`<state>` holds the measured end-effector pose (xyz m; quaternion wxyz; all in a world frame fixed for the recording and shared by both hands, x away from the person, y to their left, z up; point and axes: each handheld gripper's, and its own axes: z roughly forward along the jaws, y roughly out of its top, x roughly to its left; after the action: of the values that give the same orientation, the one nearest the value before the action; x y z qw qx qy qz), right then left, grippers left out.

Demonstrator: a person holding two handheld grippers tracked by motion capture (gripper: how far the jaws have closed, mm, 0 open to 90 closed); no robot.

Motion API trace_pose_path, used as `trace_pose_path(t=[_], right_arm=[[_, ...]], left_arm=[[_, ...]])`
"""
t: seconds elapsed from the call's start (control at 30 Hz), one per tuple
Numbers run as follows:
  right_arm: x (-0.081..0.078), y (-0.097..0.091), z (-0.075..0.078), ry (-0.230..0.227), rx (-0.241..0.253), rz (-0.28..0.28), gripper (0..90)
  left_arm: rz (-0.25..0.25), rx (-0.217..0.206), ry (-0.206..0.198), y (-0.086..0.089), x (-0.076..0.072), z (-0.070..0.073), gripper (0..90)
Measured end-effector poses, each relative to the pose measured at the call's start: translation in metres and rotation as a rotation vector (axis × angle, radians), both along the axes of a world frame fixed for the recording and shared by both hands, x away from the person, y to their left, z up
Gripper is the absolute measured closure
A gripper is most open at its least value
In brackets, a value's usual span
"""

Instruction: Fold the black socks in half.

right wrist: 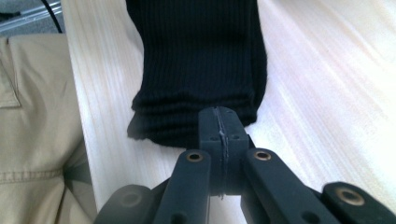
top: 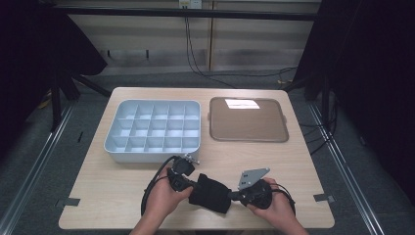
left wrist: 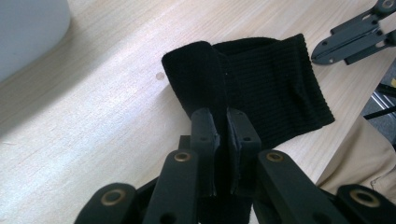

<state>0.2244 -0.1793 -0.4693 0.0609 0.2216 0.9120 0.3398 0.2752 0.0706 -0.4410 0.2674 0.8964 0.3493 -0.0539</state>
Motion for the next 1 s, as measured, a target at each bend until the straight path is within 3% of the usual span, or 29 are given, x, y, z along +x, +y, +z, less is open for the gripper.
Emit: trace_pose_path(t=[0.47,1.0], right_arm=[[0.000,-0.001,-0.007,0.049,-0.026,0.019,89.8],[0.005,0.007,-0.011,0.043,-0.016,0.014,89.8]], left_arm=[[-0.003,-0.001,-0.009,0.000,-0.001,0.002,82.6],[-0.044,-0.018,-0.034,-0.009,-0.009,0.010,82.4]])
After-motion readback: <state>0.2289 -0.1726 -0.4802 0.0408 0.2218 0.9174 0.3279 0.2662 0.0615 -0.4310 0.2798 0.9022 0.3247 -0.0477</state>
